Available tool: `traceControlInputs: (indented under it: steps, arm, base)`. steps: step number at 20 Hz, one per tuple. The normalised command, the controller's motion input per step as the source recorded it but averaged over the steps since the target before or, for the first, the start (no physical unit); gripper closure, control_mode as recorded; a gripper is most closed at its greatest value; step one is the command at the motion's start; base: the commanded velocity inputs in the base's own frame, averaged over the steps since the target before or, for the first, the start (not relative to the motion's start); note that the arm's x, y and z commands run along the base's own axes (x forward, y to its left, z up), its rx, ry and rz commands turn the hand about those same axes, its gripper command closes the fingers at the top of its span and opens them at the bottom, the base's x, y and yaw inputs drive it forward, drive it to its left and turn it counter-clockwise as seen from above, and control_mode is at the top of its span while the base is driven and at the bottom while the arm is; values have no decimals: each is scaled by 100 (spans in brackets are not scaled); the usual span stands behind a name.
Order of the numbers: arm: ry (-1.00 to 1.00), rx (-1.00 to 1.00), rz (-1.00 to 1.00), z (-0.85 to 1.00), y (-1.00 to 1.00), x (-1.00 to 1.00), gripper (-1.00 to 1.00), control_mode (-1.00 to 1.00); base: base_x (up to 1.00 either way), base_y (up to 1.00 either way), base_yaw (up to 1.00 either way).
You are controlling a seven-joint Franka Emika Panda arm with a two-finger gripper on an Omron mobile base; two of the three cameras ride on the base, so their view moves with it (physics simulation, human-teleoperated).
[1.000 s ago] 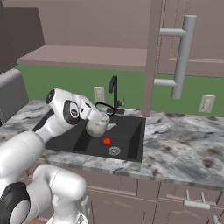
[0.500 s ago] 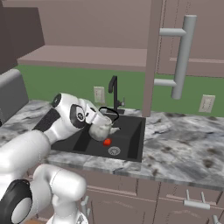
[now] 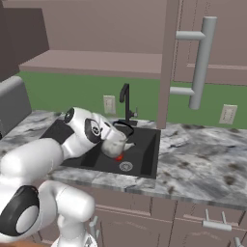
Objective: Open the cabinet, pick the kettle from the cabinet, and place it in the sink.
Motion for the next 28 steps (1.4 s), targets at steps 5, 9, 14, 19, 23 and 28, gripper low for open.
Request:
traceControlInputs:
  steps: [5,9,14,19,23,28]
  arm:
    - [13,0,11,-16,-7,22,100,-100]
    - [10,0,14,-19,-5,21,100,-100]
    - [6,0,13,-16,-8,24,100,-100]
    - [2,0,10,-19,-10,20,100,-100]
    - [0,0,7,-24,-4,17,100,-100]
    - [0,0,1,-23,0,24,100,-100]
  base:
    - [0,0,0]
    - [0,0,0]
    - [0,0,0]
    - [0,0,0]
    - [0,0,0]
    - [0,0,0]
